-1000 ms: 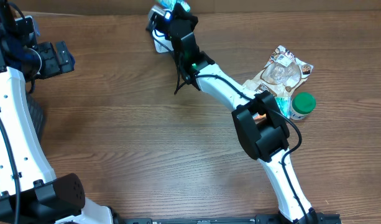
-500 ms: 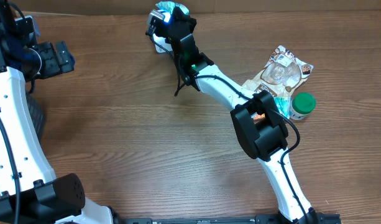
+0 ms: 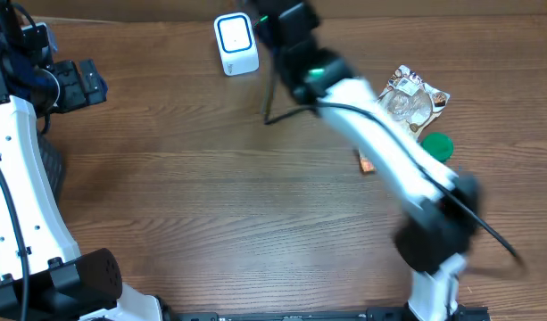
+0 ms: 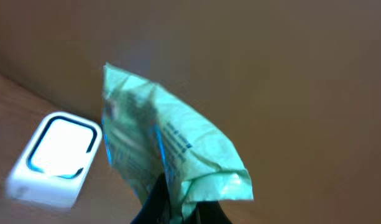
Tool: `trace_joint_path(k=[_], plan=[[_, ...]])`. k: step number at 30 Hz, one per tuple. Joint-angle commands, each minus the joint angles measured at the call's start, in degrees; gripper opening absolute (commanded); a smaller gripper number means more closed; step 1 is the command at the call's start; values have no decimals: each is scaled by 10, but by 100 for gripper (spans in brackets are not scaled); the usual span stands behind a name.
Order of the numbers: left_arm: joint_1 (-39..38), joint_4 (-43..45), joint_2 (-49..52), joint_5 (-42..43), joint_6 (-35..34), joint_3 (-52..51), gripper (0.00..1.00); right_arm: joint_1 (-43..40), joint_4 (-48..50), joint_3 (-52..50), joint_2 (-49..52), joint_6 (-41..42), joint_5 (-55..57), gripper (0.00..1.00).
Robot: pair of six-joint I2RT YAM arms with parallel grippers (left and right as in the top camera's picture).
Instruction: Scan the item barcode
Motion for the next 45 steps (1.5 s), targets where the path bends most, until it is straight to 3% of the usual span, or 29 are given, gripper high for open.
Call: trace_joint_path(k=[1,6,10,22,25,31,38,45], plan=[[-3,0,-2,-2,13,5,100,-19,-132,14,-113,276,16,4],[-3,0,-2,-2,13,5,100,-79,-446,14,-174,573,16,4],[-3,0,-2,-2,13,5,100,-138,-603,-2,-165,673,-18,4],[-3,0,-2,-2,13,5,99,-208,-528,-240,-162,677,-98,4],[-3,0,-2,-2,13,5,100,-212,-506,-270,-162,677,-98,20],[-3,0,-2,-2,13,5,100,-214,-501,-279,-161,673,-92,64],[-3,0,-2,-2,13,5,100,-214,-542,-241,-163,633,-94,67],[-3,0,-2,-2,13,5,100,-196,-626,-101,-198,542,-149,64]])
